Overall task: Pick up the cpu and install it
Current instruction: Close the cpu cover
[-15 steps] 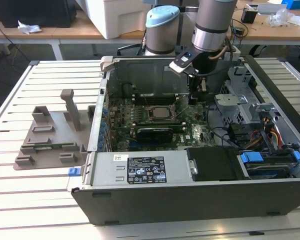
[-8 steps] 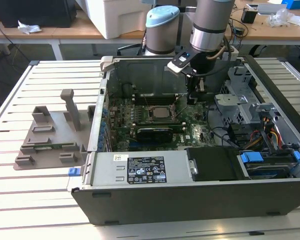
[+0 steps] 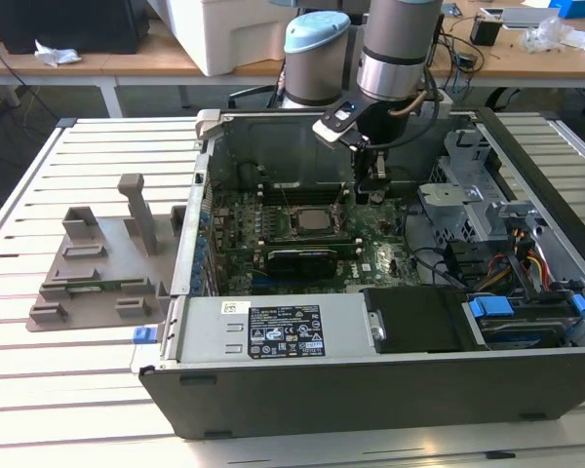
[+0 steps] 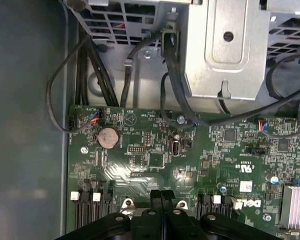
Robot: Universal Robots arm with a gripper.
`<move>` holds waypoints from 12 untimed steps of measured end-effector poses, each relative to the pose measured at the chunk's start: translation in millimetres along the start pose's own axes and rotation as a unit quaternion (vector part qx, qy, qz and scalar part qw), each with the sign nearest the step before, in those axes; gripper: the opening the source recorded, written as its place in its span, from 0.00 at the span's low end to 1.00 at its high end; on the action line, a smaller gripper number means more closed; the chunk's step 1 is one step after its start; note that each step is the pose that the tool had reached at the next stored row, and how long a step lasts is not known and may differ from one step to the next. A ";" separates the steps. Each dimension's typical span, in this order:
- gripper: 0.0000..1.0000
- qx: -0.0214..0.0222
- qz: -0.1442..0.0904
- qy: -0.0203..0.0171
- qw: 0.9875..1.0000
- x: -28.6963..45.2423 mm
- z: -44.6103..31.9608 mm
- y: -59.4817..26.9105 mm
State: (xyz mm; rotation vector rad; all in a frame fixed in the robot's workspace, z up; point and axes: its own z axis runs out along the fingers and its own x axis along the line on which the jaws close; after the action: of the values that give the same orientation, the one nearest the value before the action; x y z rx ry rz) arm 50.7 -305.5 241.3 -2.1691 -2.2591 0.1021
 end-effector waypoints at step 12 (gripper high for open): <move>0.11 0.000 0.000 0.000 1.000 0.5 0.7 -12.7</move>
State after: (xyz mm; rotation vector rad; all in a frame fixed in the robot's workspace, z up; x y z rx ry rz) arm 38.0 -305.5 241.3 -2.1690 -2.2593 0.1020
